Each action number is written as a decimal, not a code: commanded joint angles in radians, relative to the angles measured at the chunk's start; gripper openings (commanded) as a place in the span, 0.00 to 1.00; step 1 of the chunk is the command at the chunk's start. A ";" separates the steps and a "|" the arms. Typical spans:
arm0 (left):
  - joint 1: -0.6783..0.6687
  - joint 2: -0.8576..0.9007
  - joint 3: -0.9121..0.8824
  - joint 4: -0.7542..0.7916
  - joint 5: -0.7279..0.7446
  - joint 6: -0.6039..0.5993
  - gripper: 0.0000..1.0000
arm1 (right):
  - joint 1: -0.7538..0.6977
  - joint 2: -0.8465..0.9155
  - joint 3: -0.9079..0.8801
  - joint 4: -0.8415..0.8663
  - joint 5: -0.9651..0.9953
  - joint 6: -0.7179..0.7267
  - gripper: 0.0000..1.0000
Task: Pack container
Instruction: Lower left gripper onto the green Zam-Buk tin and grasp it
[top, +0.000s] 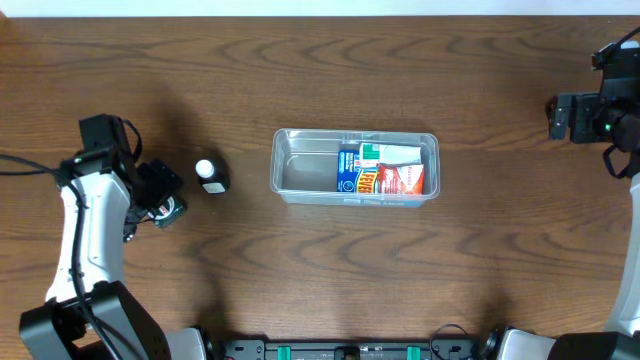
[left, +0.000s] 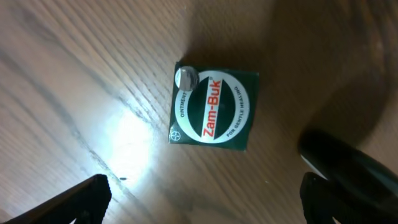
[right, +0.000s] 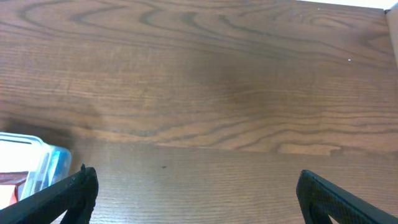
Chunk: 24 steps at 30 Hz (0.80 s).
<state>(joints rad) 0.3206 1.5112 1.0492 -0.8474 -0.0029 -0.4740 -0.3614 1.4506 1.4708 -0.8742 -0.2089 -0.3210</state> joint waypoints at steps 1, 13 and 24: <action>0.005 0.038 -0.018 0.024 0.007 0.034 0.98 | -0.011 0.004 0.007 -0.002 -0.004 0.014 0.99; 0.005 0.245 -0.018 0.099 0.037 0.127 0.98 | -0.011 0.004 0.007 -0.002 -0.004 0.014 0.99; 0.006 0.255 -0.018 0.124 0.037 0.194 0.98 | -0.011 0.004 0.007 -0.002 -0.004 0.014 0.99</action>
<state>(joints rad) 0.3206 1.7638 1.0370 -0.7258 0.0307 -0.3214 -0.3614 1.4506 1.4708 -0.8745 -0.2085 -0.3210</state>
